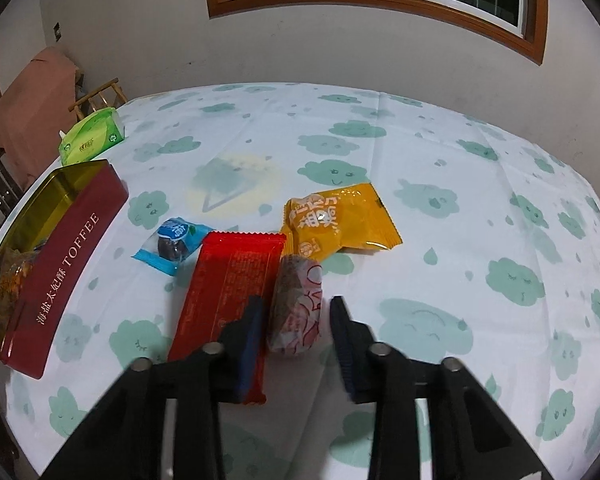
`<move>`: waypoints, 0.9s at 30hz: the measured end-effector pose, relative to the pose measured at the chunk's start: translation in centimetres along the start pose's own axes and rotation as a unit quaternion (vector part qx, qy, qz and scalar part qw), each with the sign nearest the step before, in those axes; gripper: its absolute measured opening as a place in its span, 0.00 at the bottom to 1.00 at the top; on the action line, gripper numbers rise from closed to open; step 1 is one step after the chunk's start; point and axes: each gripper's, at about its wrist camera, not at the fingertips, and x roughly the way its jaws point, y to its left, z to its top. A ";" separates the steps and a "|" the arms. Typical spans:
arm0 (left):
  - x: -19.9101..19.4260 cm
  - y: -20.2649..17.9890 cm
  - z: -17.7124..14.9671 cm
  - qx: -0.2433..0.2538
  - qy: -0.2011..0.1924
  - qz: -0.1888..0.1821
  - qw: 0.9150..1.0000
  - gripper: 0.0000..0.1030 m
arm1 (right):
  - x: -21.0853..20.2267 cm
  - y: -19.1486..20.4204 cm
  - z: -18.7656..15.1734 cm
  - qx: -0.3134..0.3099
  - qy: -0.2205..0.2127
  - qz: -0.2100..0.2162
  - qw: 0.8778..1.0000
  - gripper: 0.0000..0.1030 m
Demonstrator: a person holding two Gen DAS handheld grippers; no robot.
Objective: Organize snacks
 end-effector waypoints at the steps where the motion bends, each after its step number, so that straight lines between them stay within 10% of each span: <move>1: 0.3 -0.8 0.3 0.006 0.000 -0.008 1.000 0.83 | 0.1 -0.1 0.0 0.002 -0.001 0.003 1.000 0.24; 19: 6.2 -7.9 3.2 0.043 0.022 -0.050 0.998 0.82 | -1.6 -6.5 -1.9 0.013 -0.037 -0.070 0.997 0.22; 27: 9.1 -9.0 4.0 0.045 0.043 -0.053 0.997 0.62 | -1.4 -7.4 -2.0 0.011 -0.041 -0.074 0.996 0.22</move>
